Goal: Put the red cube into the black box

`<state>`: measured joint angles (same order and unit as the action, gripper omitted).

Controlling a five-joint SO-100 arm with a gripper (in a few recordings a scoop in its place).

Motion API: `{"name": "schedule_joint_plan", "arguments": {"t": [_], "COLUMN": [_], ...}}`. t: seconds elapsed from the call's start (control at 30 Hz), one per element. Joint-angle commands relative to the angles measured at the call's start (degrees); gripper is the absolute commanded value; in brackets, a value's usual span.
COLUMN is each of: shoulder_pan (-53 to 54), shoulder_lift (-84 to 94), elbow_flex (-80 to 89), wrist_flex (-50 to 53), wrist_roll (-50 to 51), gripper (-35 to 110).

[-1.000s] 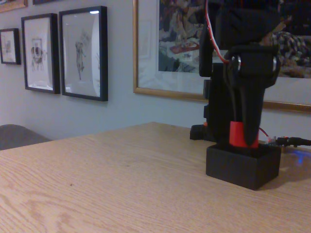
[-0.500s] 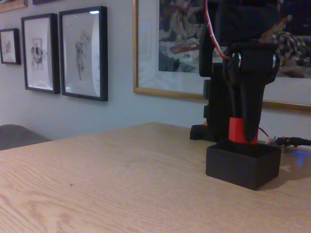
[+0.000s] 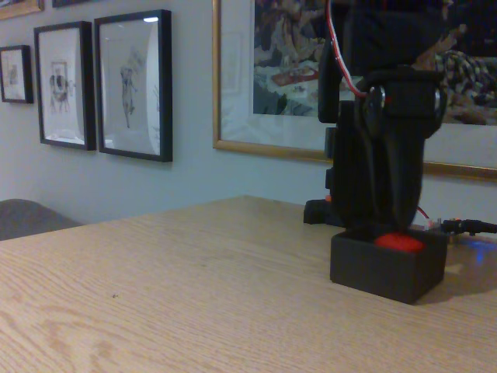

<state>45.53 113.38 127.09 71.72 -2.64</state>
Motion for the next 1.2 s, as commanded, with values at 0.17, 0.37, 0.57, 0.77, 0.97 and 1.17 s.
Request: {"name": "schedule_joint_plan", "arguments": {"t": [0.17, 0.37, 0.57, 0.77, 0.97, 1.17], "shoulder_pan": [-16.3, -33.2, -39.2, -42.1, -43.2, -43.6], "shoulder_lift": [11.7, 28.0, 46.5, 57.3, 60.6, 62.7], "elbow_flex": [-2.4, 11.0, 26.5, 33.0, 35.6, 38.5], "wrist_flex": [0.2, -4.4, -6.9, -6.4, -6.7, -7.1], "wrist_roll": [-0.3, 2.0, 2.8, 2.8, 4.0, 3.5], "gripper": [12, 8, 2, -1, -2, -1]}}
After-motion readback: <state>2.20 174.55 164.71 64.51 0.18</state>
